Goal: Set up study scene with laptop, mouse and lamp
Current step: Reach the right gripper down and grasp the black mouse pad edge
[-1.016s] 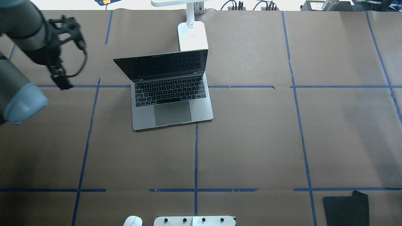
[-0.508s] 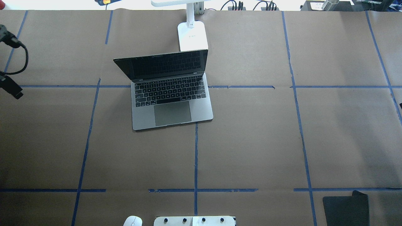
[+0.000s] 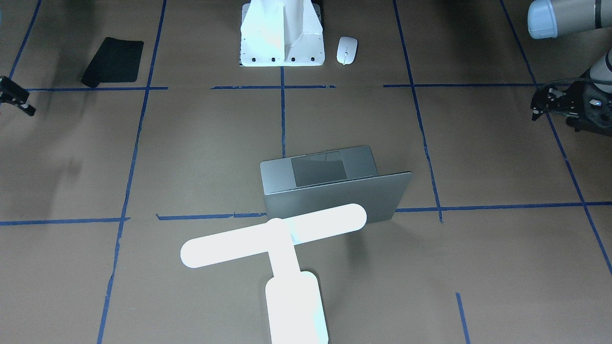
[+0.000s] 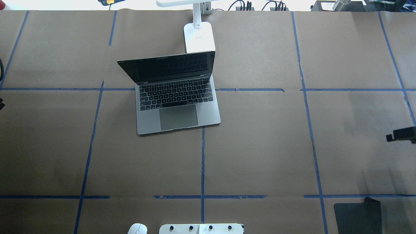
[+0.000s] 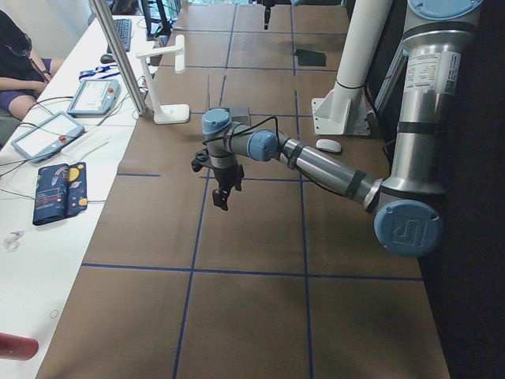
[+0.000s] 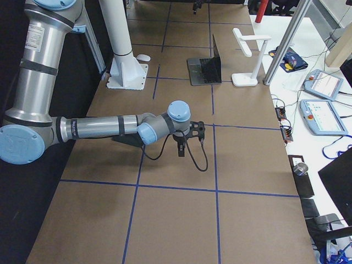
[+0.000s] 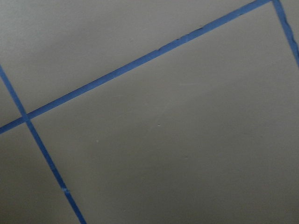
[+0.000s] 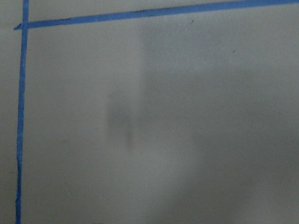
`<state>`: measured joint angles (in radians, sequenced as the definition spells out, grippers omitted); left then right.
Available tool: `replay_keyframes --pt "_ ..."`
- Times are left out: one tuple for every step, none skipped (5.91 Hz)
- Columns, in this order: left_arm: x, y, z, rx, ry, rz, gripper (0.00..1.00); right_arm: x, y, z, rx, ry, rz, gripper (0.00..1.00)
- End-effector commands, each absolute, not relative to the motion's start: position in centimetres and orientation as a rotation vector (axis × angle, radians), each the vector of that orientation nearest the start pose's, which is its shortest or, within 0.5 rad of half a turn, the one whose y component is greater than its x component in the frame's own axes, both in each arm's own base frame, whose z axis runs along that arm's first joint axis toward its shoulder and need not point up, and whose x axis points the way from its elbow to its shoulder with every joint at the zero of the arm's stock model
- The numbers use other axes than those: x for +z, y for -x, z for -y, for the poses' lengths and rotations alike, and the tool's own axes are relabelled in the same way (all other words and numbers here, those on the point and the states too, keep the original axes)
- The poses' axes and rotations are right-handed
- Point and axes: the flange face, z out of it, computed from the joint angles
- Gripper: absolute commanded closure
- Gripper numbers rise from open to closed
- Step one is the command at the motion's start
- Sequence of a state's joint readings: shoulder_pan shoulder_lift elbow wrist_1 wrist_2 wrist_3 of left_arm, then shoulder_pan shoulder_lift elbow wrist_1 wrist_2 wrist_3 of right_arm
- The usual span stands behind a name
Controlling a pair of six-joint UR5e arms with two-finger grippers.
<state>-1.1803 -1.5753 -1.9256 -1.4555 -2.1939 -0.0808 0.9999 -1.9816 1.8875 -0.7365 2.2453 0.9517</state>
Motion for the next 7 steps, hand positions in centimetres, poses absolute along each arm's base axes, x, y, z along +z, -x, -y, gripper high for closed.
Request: replay_keyframes --pt "54.8 -10.8 46.0 0.291 -0.121 -0.684 0.00 58.1 12.7 25.6 0.156 0.005 1.027 0.01" --pt "55.8 -10.6 45.8 0.266 -0.135 -0.692 0.00 55.4 13.7 23.4 0.154 0.074 1.044 0.01" --pt "55.7 -11.0 45.3 0.269 -0.105 -0.760 0.00 55.8 15.2 21.5 0.114 0.087 0.992 0.01" --pt "55.9 -11.0 44.4 0.273 -0.080 -0.804 0.00 56.1 17.1 20.1 0.128 0.096 0.964 0.00" --pt "55.8 -11.0 44.3 0.271 -0.079 -0.806 0.00 56.5 18.5 19.2 0.120 0.075 0.935 0.00" --pt "55.7 -11.0 44.3 0.271 -0.083 -0.807 0.00 57.1 19.6 18.3 0.130 0.095 0.916 0.01" --pt "55.4 -11.0 44.3 0.273 -0.088 -0.808 0.00 58.2 21.6 16.9 0.150 0.070 0.876 0.01"
